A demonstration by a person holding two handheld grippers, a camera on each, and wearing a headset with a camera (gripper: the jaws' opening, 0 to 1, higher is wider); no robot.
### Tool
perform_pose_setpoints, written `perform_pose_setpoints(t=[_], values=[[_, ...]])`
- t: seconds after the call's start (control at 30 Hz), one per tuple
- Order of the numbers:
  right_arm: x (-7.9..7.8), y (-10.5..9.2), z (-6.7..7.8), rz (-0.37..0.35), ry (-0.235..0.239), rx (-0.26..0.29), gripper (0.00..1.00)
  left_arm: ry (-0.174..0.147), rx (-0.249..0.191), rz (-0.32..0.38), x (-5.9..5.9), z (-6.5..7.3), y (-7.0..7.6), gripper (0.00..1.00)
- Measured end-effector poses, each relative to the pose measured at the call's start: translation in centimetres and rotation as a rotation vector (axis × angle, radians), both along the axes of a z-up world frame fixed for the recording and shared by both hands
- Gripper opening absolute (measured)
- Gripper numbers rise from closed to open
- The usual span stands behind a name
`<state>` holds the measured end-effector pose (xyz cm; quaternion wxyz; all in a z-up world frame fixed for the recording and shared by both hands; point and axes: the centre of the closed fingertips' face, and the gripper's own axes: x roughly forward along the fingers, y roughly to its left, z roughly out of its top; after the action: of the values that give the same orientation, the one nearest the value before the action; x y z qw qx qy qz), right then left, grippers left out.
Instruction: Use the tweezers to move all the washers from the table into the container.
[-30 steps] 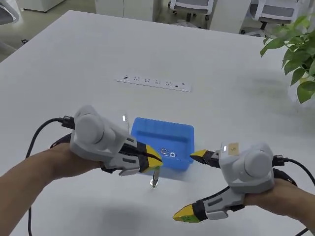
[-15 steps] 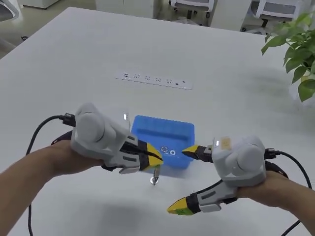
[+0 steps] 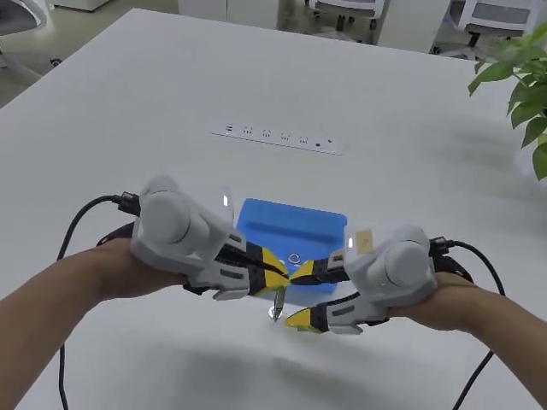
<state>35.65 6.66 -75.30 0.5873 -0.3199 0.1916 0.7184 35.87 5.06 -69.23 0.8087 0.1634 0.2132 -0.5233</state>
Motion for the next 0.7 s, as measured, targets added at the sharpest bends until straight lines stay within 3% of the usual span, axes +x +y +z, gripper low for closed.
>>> perform_pose_setpoints(t=[0.7], values=[[-0.5, 0.5, -1.3, 0.136, 0.010, -0.084, 0.10, 0.001, 0.002, -0.011, 0.1, 0.1, -0.2, 0.05]])
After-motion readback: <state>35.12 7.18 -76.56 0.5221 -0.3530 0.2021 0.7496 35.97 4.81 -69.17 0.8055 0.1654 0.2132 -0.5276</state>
